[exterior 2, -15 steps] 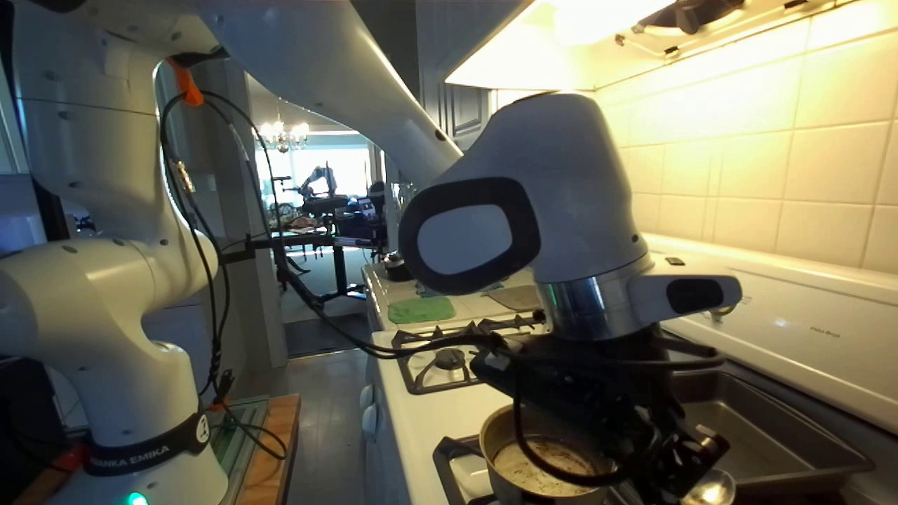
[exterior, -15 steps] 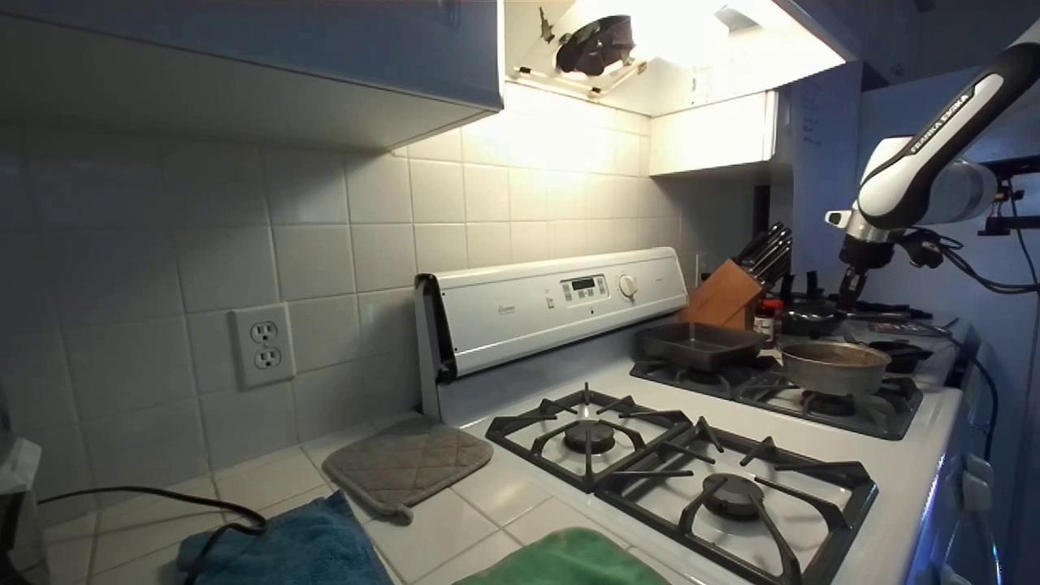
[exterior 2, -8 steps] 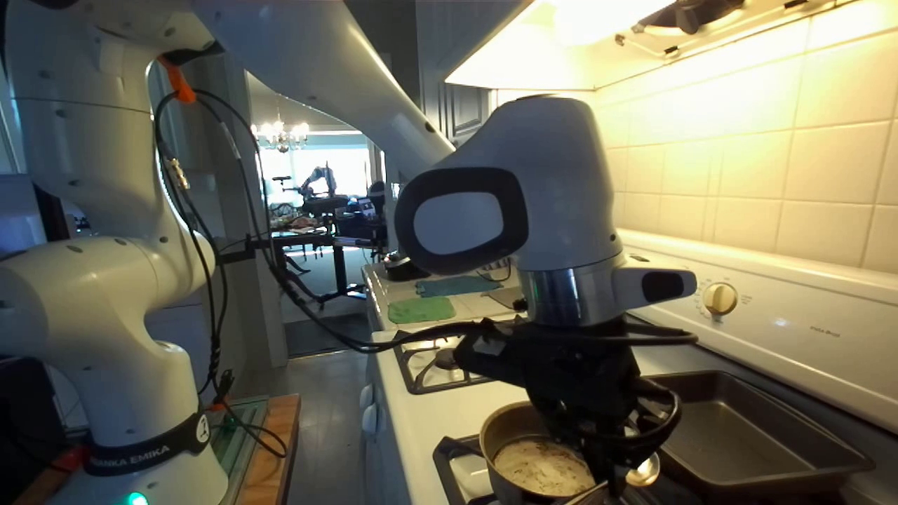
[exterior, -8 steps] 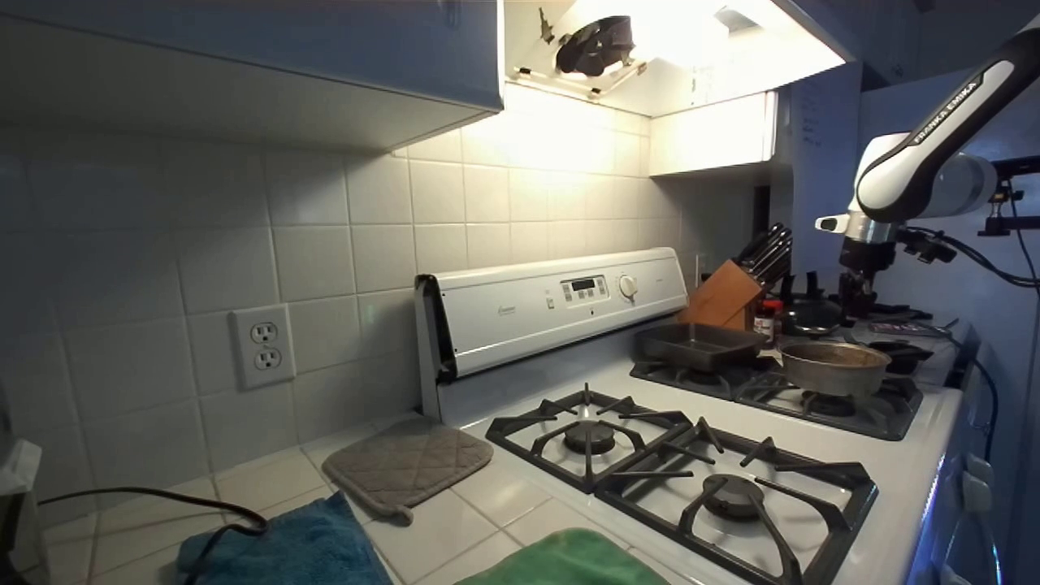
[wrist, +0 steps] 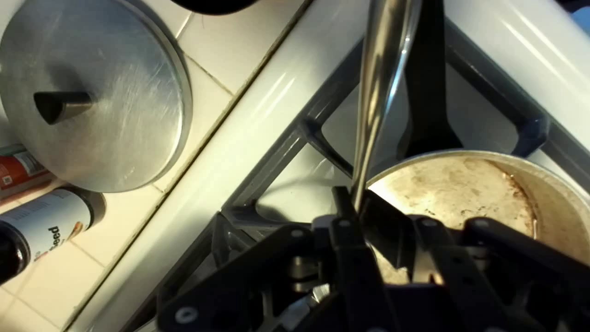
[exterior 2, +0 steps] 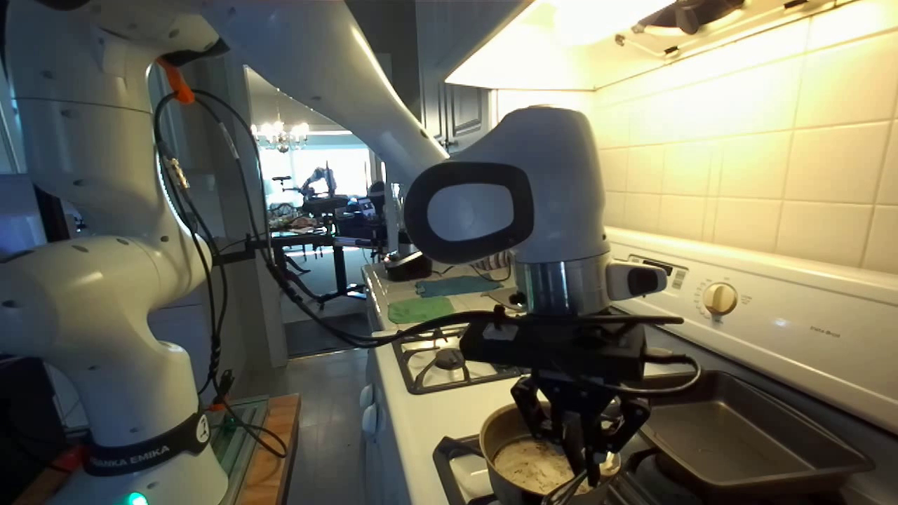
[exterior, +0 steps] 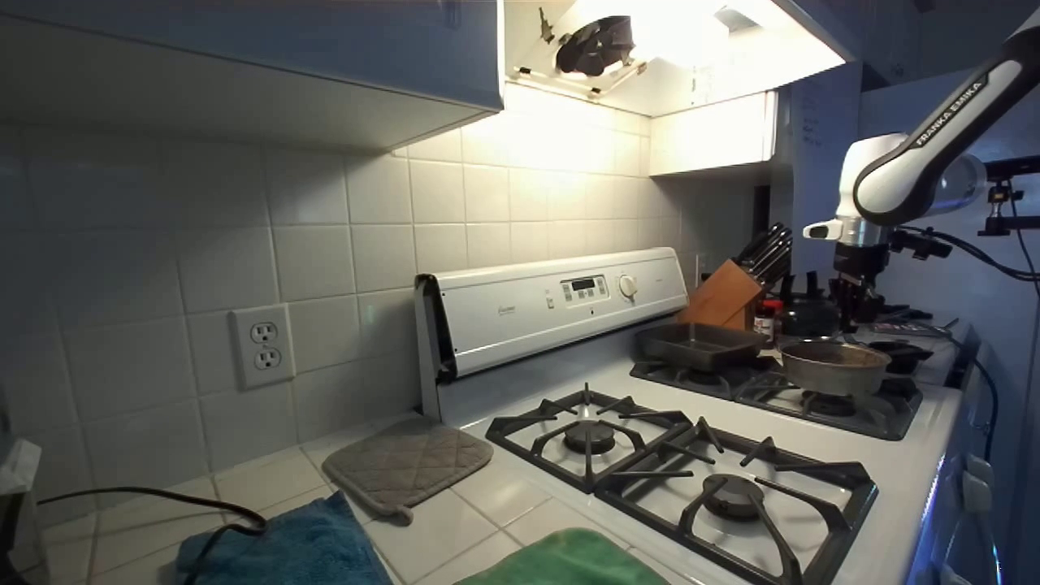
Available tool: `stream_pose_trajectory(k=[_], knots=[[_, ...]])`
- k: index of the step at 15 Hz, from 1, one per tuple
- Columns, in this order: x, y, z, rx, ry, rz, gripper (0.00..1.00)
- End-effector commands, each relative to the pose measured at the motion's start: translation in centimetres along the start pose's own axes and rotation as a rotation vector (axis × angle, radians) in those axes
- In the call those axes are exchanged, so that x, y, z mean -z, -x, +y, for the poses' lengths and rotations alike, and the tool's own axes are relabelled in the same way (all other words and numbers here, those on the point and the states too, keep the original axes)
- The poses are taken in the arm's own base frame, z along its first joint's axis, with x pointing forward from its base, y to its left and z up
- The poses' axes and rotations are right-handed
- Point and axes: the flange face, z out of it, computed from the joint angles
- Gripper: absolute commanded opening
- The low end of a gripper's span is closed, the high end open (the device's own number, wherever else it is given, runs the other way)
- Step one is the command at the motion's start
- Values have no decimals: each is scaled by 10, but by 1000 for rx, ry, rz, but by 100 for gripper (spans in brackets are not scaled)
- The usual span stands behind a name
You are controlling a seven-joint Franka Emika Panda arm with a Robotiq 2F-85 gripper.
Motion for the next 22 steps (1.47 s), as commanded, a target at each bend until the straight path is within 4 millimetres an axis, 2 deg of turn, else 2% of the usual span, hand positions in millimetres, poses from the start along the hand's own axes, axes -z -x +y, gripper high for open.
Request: stream_pose_trajectory(k=[1,7,15,22], knots=[[3,-8,-11,111,20,-55,3],[-1,-28,-25,258,55,-126,3],[-19,-45,-53,413,71,-211,3],[-32,-57,-64,484,63,-253,3]])
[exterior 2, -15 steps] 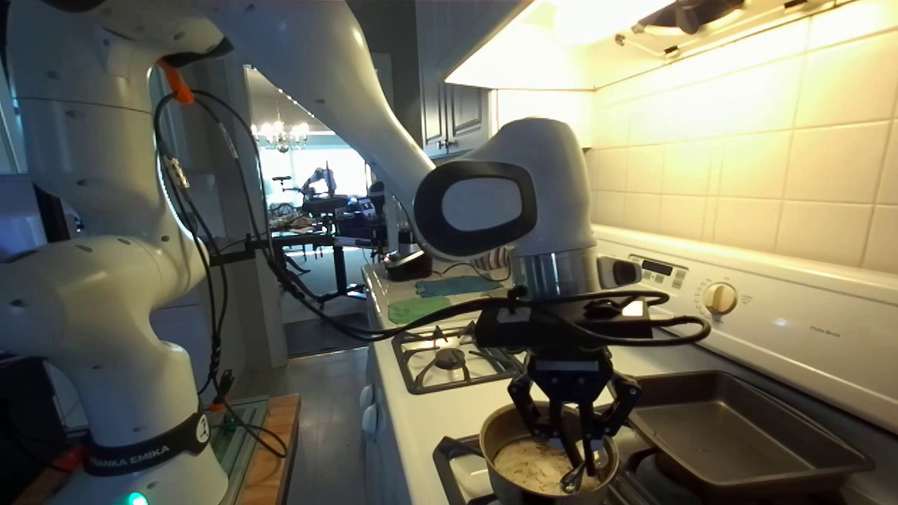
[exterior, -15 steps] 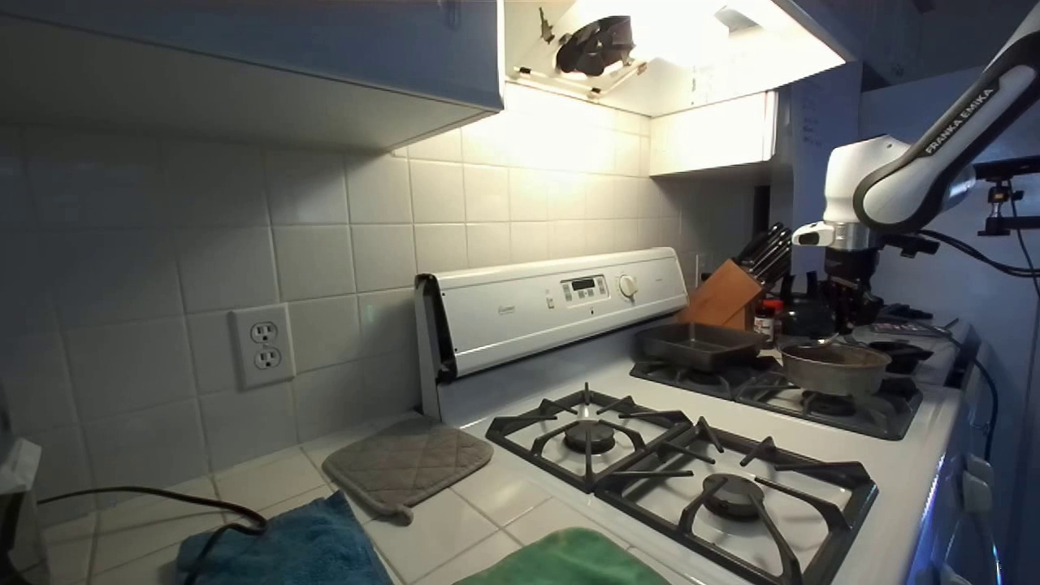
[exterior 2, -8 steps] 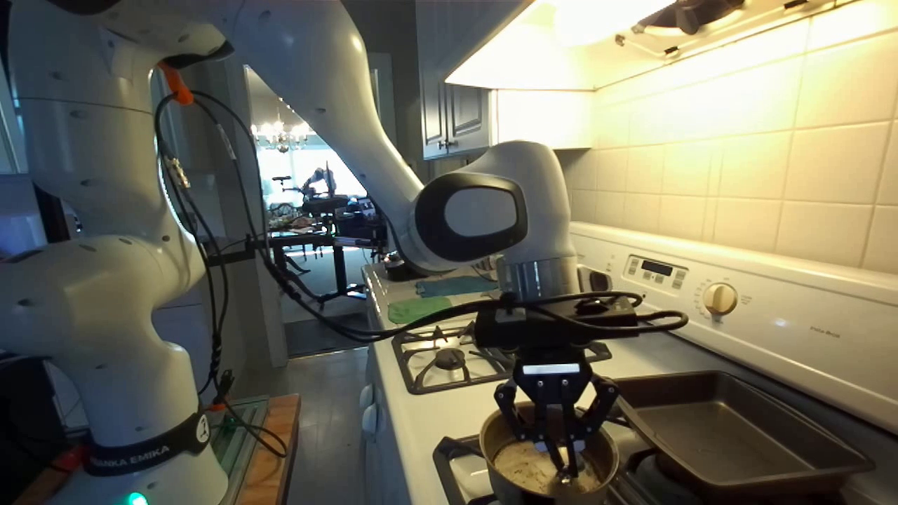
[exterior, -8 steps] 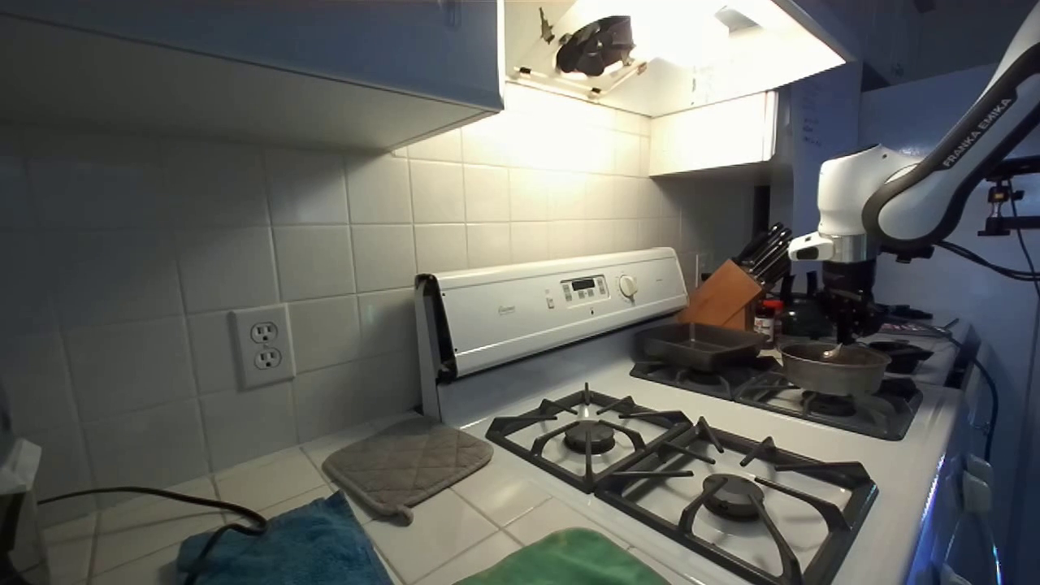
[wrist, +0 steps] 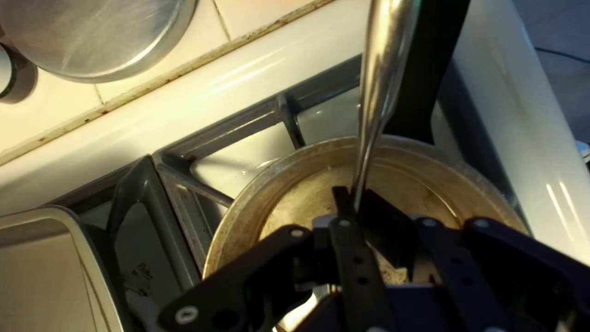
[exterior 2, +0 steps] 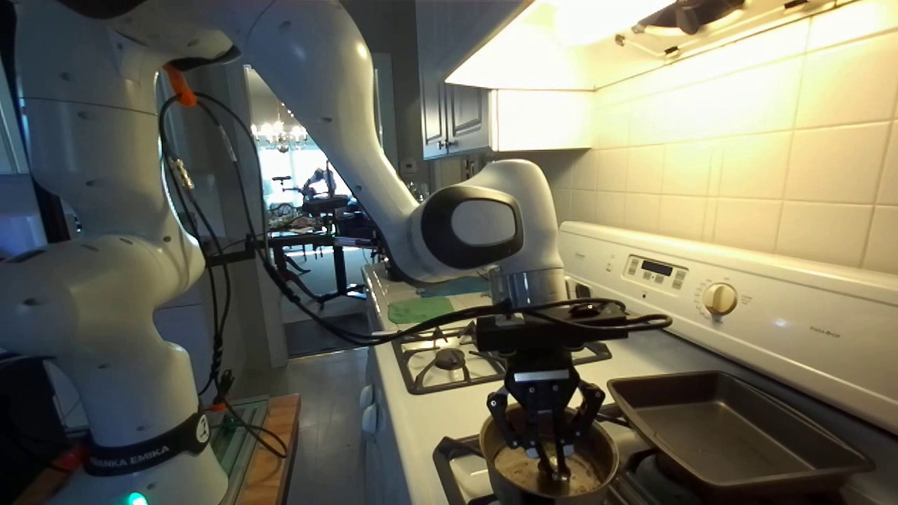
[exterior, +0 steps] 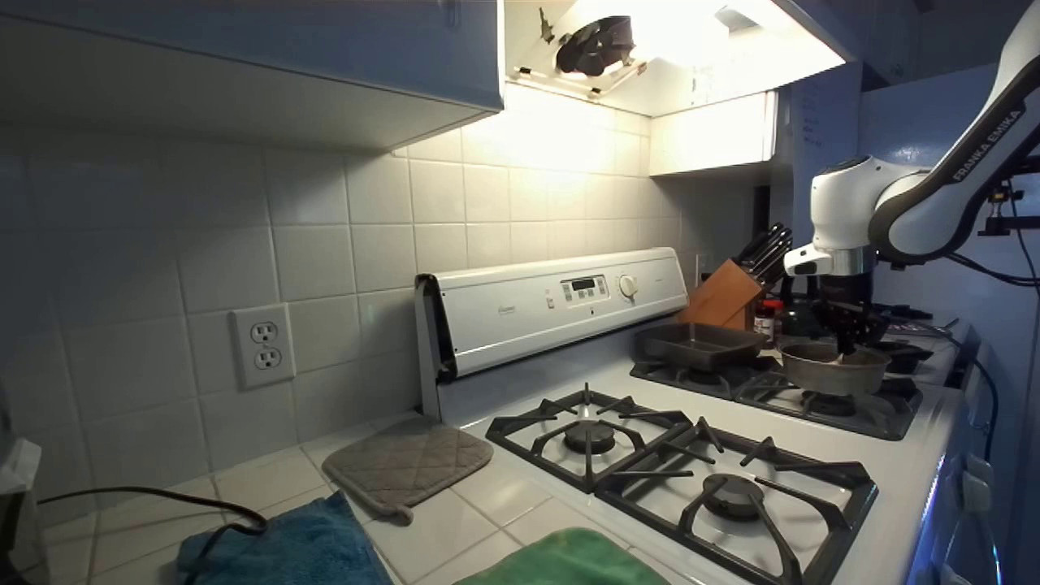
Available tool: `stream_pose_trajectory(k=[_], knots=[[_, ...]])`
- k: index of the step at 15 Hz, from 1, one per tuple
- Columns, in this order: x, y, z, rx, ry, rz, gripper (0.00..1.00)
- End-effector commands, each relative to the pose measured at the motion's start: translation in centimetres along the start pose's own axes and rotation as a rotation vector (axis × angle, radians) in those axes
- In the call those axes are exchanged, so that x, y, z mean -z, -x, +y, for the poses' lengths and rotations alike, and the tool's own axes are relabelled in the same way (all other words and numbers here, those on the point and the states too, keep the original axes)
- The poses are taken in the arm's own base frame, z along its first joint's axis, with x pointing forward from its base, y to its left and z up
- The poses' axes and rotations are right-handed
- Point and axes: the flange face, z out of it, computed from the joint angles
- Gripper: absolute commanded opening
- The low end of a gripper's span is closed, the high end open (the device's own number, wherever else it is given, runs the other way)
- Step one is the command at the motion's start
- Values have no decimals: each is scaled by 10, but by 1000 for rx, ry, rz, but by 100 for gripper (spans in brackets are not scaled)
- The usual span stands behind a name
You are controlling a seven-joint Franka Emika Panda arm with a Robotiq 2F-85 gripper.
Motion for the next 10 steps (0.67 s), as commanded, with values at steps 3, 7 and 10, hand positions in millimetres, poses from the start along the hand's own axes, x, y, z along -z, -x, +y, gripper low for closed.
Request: stream_pose_trajectory(k=[3,7,10], knots=[[-3,-13,-6,32,-18,-30,3],[-2,-19,-6,27,-17,-19,3],[0,-24,-5,4,-13,-8,3]])
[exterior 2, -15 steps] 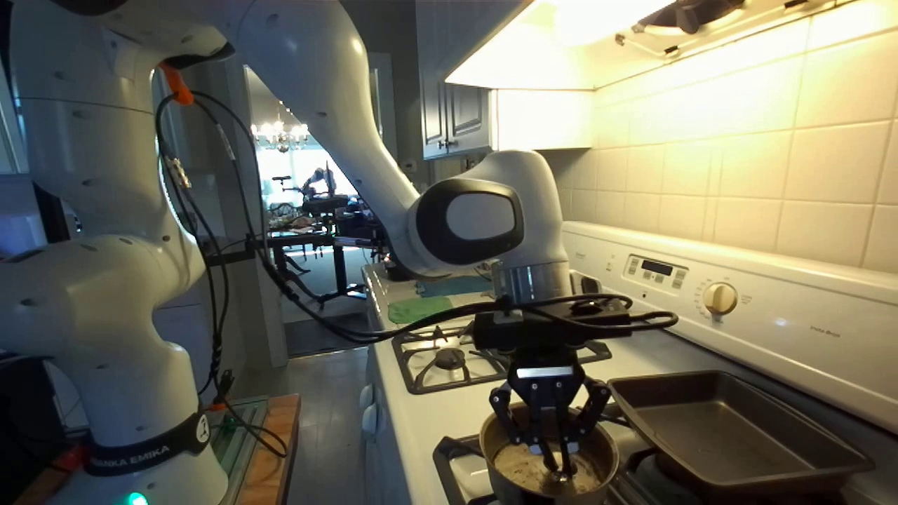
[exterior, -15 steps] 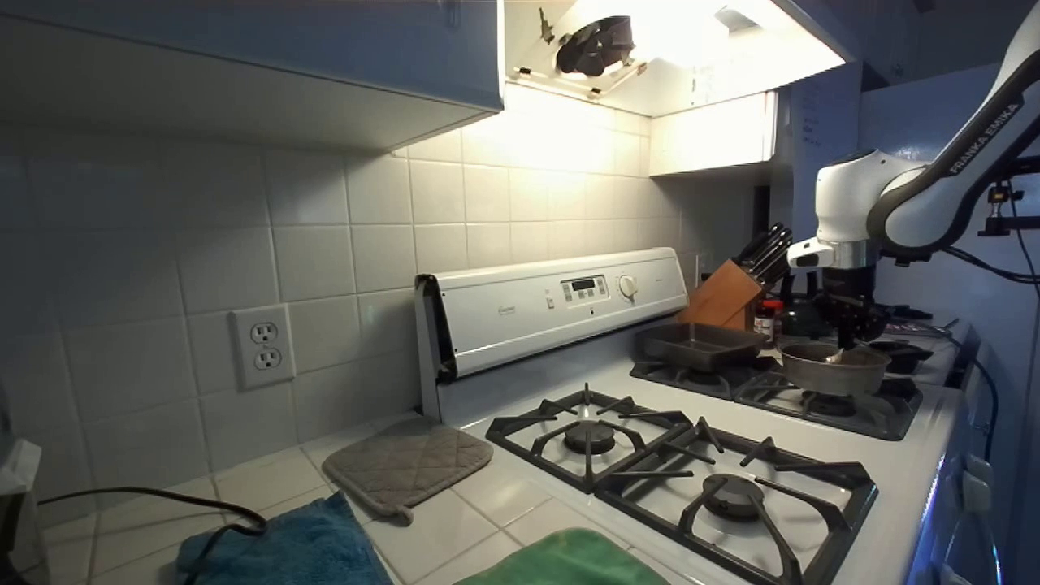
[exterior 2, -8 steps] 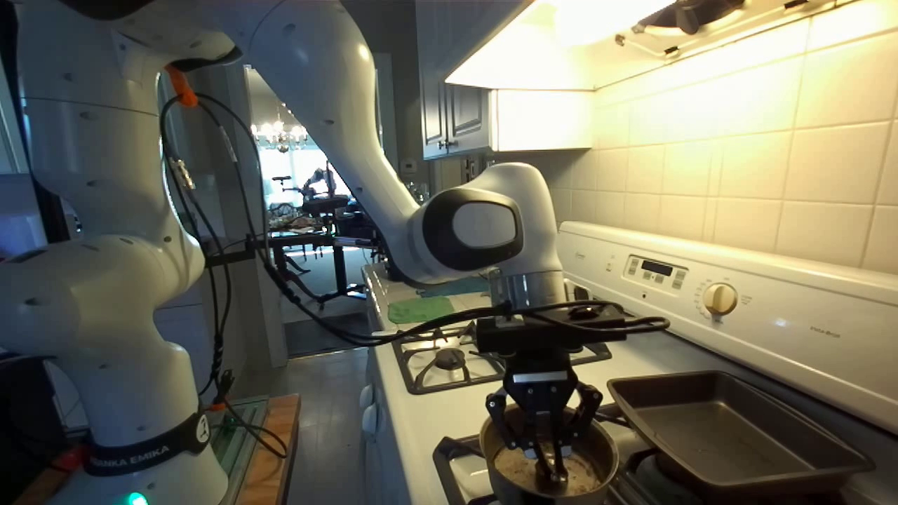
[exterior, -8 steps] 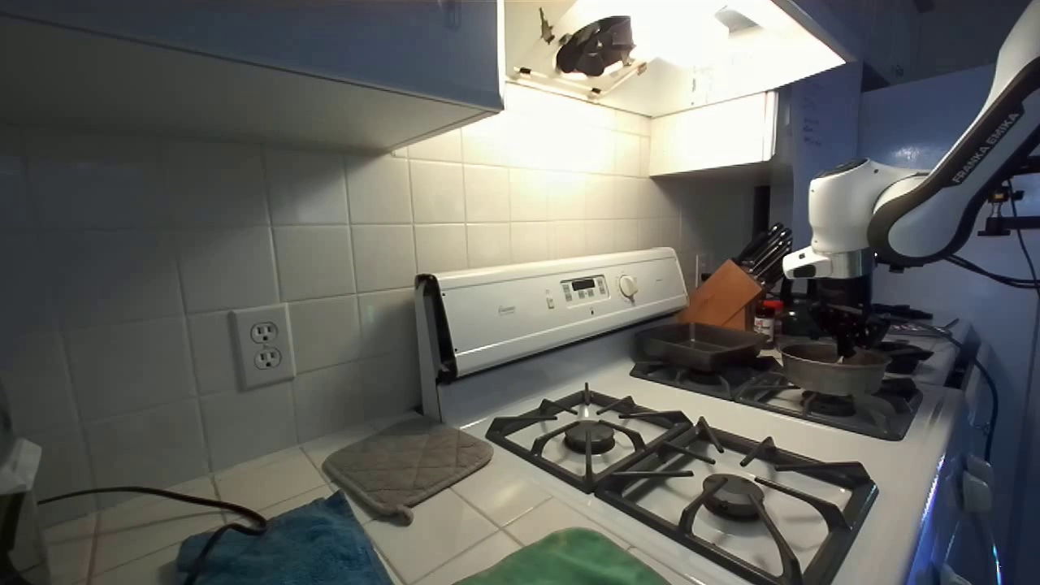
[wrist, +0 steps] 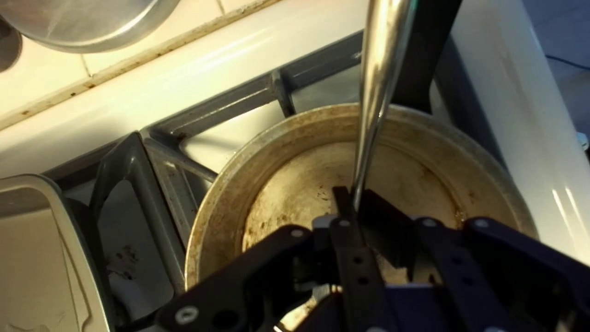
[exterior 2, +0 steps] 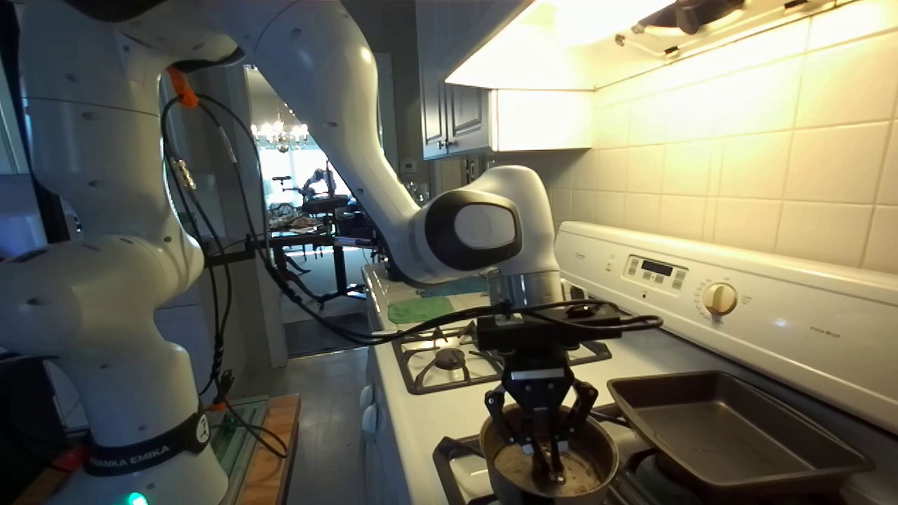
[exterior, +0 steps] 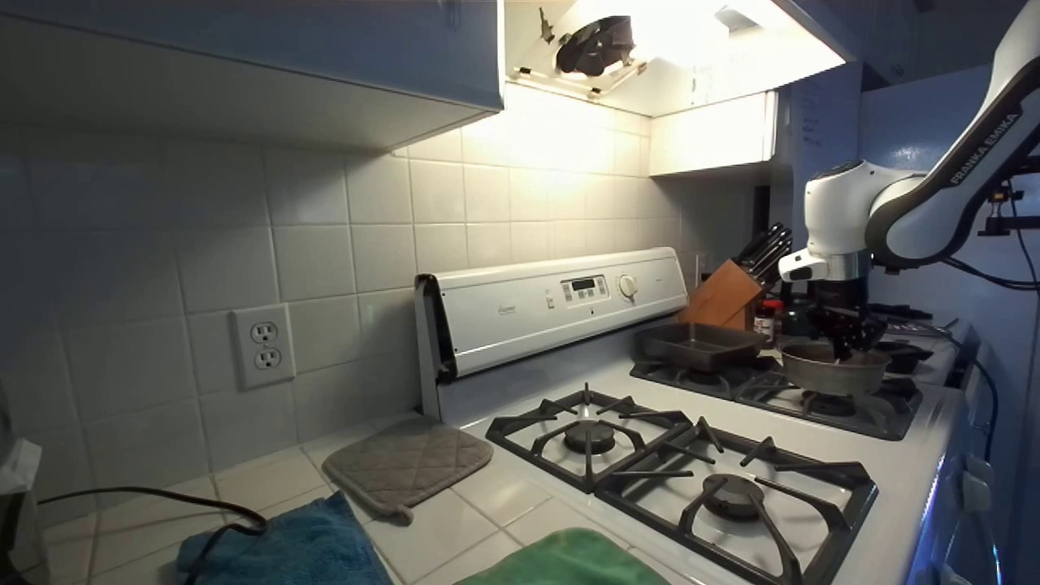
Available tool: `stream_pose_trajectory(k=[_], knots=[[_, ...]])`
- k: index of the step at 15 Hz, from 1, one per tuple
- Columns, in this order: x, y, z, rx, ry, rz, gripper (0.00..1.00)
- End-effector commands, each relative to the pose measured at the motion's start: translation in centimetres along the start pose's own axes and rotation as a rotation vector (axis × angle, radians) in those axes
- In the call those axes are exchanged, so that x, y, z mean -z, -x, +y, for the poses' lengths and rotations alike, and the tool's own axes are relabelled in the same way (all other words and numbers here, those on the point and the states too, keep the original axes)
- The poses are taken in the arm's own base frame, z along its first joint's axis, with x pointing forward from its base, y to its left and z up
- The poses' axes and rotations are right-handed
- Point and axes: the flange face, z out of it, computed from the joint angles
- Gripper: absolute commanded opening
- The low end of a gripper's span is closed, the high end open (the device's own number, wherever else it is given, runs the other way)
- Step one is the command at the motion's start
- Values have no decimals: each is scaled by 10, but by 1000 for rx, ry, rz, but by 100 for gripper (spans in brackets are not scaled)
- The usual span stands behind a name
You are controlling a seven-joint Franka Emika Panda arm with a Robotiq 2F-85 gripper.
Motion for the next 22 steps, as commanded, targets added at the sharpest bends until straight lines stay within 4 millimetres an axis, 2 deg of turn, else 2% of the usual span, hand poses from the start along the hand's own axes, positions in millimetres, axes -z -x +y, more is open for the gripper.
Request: stream_pose_trajectory(k=[1,10,16,22], knots=[[0,-9,-1,-35,-8,-3,3],[-5,-22,12,-222,10,1,3],[-8,-13,24,-317,33,-33,3],[-3,4,17,-288,49,-55,3]])
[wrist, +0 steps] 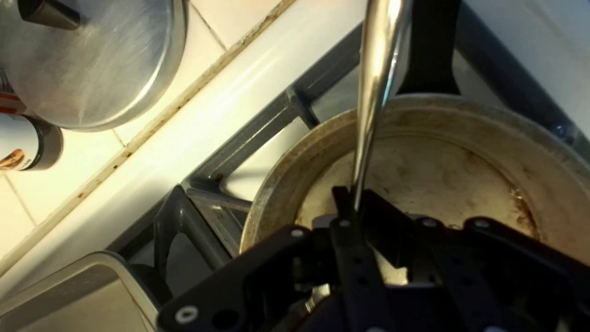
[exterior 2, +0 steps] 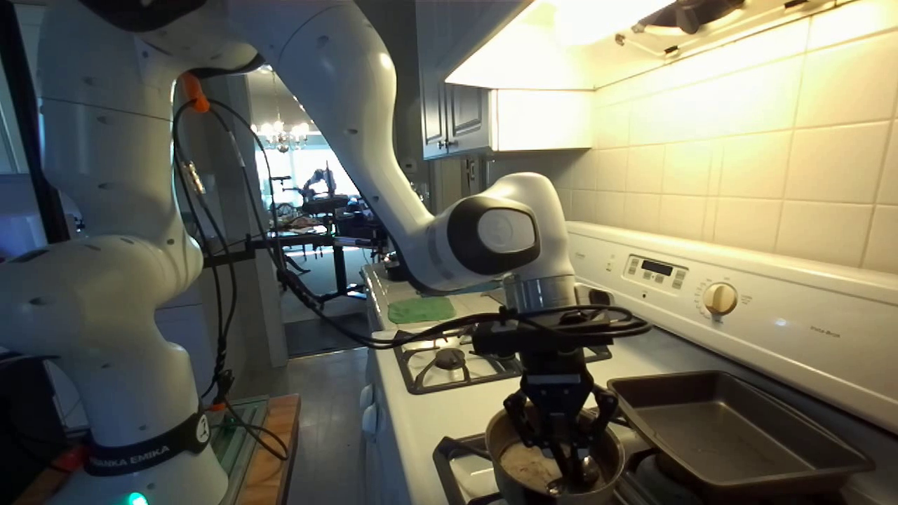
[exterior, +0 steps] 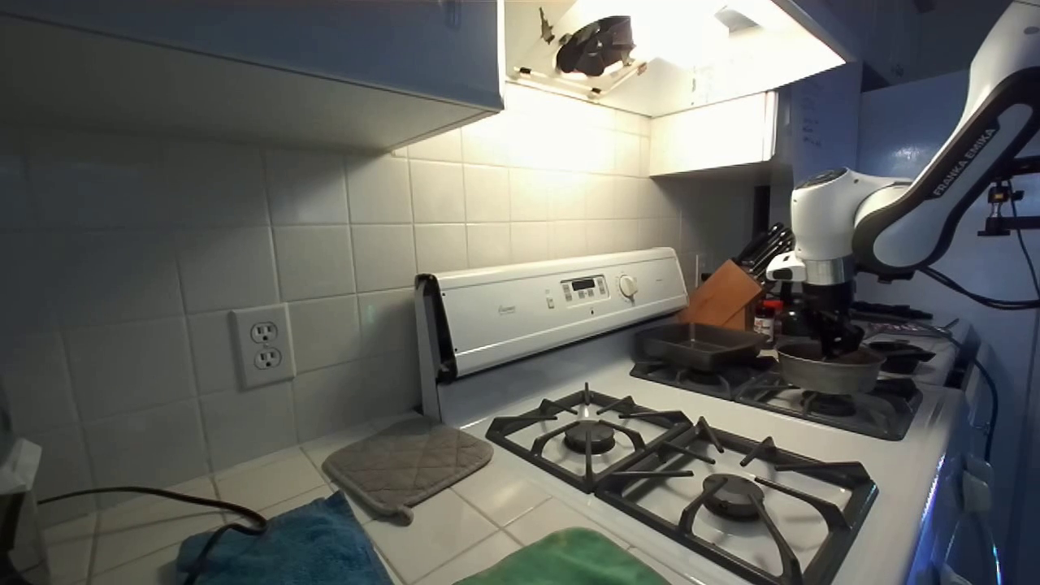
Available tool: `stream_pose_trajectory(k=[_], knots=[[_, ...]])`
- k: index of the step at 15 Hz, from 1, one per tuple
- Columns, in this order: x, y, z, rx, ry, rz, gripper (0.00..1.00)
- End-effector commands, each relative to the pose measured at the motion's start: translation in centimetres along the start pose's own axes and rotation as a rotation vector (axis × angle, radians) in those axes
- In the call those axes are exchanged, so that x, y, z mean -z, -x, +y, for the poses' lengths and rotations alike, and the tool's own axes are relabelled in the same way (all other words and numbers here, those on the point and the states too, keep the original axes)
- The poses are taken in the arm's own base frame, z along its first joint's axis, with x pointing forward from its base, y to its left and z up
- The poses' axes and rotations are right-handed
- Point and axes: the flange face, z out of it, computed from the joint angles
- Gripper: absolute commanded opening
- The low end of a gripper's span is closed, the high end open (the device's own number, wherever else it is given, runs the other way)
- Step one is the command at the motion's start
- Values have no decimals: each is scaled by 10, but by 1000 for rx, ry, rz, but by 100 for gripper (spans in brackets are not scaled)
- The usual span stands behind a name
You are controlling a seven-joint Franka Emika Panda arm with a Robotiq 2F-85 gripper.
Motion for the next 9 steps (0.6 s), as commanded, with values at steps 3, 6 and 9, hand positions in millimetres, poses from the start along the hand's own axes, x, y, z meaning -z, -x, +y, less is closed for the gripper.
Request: stream_pose_trajectory(k=[3,6,9], knots=[[9,18,-5,57,26,-26,3],[16,26,-10,119,23,-17,3],[23,33,-18,196,23,-9,3]])
